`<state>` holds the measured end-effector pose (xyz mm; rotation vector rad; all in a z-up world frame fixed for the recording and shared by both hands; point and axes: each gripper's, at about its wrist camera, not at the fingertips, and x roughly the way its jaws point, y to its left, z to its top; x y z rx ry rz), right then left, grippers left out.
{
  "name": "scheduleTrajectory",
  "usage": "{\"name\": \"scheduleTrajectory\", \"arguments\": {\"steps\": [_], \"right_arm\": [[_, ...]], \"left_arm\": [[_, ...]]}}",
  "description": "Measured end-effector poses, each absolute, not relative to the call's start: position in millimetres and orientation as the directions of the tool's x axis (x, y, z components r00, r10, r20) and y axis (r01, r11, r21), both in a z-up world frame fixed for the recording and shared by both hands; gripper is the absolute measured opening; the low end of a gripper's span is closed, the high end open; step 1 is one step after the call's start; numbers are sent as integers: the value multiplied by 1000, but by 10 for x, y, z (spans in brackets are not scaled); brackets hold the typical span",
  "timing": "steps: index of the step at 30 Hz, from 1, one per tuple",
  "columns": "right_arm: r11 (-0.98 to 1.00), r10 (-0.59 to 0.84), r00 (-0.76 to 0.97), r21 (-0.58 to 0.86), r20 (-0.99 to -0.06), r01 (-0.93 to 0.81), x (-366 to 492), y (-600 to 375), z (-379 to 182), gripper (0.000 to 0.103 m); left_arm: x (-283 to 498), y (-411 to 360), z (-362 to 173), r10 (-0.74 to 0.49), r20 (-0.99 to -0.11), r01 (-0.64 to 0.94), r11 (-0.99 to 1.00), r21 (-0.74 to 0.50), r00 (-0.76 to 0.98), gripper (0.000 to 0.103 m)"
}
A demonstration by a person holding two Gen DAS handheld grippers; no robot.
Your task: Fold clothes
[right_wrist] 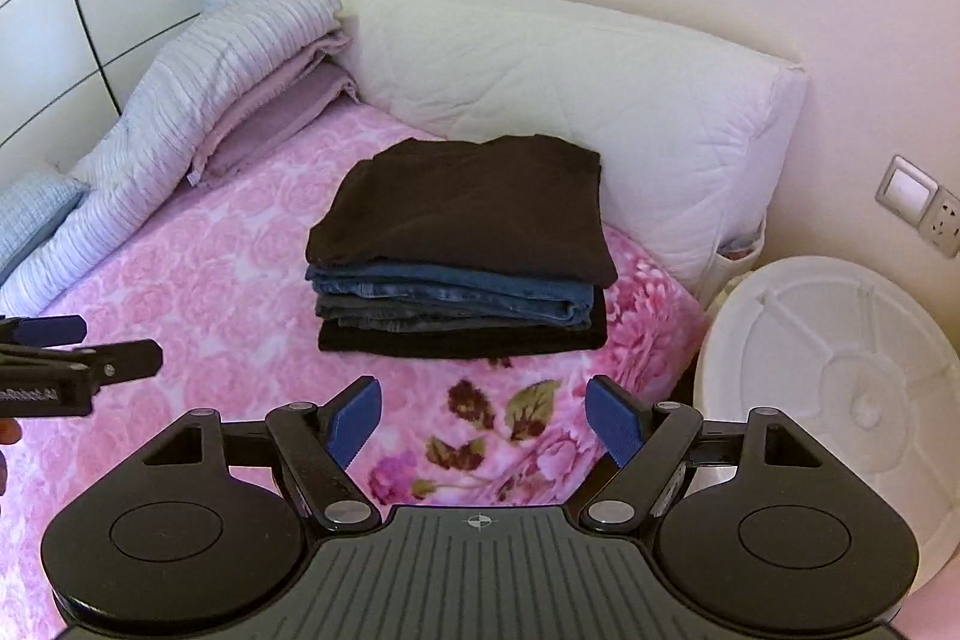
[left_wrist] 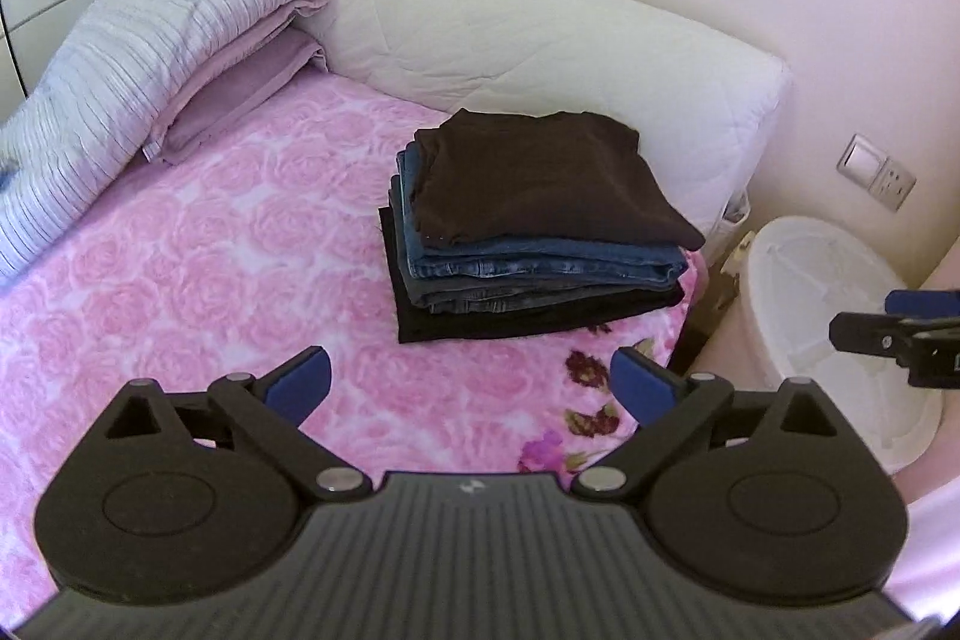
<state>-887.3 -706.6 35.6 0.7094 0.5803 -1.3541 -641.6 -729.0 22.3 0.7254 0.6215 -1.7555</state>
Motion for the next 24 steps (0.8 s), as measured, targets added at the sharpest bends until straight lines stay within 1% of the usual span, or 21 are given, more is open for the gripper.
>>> {"name": "scheduleTrajectory", "arguments": {"steps": [3,9,13,19,24], "right_arm": [[71,-656,150,137,-740,988,-8889,-7053,364,79],[85,-665,160,139,-730,987,-8868,-7049,412,79],[97,-665,168,139,-727,986,-8837,-7041,427,79],[104,-670,168,133,-723,986,-8803,-7021,462,79],[106,-678,160,120,-718,987,-8782,-6998,482,79]], "left_arm": [[-6454,-7249,263,-638,-730,957,-280,-75,-244,97],[-6496,-7170,309,-670,-709,963,-267,-44,-219,97],[-6475,-7187,324,-667,-712,967,-247,-65,-219,97],[-6492,-7207,332,-679,-712,974,-222,-34,-180,97],[-6486,-7226,295,-662,-727,976,-215,-47,-181,97]]}}
